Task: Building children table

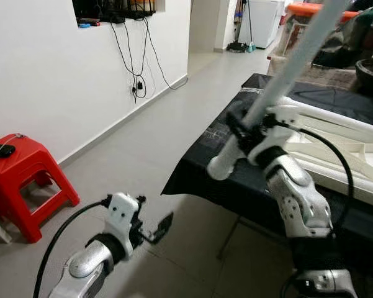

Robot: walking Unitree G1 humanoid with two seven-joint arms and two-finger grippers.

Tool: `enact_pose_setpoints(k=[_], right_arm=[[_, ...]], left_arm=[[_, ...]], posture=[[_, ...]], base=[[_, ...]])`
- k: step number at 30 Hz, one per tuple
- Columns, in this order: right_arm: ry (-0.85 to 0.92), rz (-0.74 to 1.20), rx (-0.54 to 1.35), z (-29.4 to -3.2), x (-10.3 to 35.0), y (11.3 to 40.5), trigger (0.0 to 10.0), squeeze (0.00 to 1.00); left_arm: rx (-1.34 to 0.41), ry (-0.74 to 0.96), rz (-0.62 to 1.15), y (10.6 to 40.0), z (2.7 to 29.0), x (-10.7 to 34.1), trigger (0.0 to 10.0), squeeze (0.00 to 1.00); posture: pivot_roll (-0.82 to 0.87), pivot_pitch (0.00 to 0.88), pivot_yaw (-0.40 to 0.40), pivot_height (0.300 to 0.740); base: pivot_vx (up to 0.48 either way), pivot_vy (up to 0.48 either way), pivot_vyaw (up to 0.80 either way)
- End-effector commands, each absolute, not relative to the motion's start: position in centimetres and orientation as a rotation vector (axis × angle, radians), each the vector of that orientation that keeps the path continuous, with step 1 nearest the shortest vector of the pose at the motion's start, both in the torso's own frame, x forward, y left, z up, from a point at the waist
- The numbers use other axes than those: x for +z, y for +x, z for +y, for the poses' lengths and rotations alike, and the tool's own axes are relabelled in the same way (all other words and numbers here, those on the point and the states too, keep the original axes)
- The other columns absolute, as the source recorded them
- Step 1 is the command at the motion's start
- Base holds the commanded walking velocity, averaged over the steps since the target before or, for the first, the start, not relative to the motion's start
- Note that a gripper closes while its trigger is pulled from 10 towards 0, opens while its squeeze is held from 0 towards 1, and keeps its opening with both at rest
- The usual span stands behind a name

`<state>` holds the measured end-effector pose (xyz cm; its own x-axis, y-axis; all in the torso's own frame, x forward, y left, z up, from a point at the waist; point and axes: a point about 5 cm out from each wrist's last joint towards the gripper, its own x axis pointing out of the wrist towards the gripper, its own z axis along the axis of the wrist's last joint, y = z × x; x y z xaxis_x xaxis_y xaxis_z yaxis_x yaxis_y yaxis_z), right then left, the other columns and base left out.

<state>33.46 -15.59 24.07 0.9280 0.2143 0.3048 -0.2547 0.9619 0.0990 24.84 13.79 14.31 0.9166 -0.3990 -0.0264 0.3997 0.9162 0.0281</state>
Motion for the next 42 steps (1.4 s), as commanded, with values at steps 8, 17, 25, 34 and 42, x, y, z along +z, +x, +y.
enact_pose_setpoints(k=[8, 17, 25, 34, 42], right_arm=[[0.101, -0.36, 0.22, -13.8, 23.7, 31.9, 10.0, 0.0], [0.098, -0.351, 0.215, -12.7, 22.8, 32.5, 10.0, 0.0], [0.1, -0.348, 0.219, -12.4, 22.8, 32.5, 10.0, 0.0], [0.137, -0.394, 0.204, -12.4, 23.9, 32.8, 10.0, 0.0], [0.203, -0.488, 0.203, -12.8, 26.8, 33.0, 10.0, 0.0]], left_arm=[[-0.197, 0.093, -0.155, 25.9, 14.5, 17.6, 10.0, 0.0], [-0.107, 0.113, -0.205, 26.2, 14.8, 18.3, 10.0, 0.0], [-0.104, 0.121, -0.208, 26.3, 14.7, 18.3, 10.0, 0.0], [-0.083, 0.133, -0.217, 26.6, 15.1, 18.5, 10.0, 0.0], [-0.046, 0.119, -0.233, 26.9, 15.5, 19.1, 10.0, 0.0]], posture=[[0.07, 0.0, -0.037, 0.74], [0.08, 0.0, -0.05, 0.74], [0.08, 0.0, -0.053, 0.74], [0.08, 0.0, -0.056, 0.74], [0.07, 0.0, -0.058, 0.74]], base=[[0.032, 0.0, -0.1], [0.366, 0.0, 0.0], [0.46, 0.0, 0.0], [0.464, 0.0, 0.0], [0.177, 0.0, 0.0]])
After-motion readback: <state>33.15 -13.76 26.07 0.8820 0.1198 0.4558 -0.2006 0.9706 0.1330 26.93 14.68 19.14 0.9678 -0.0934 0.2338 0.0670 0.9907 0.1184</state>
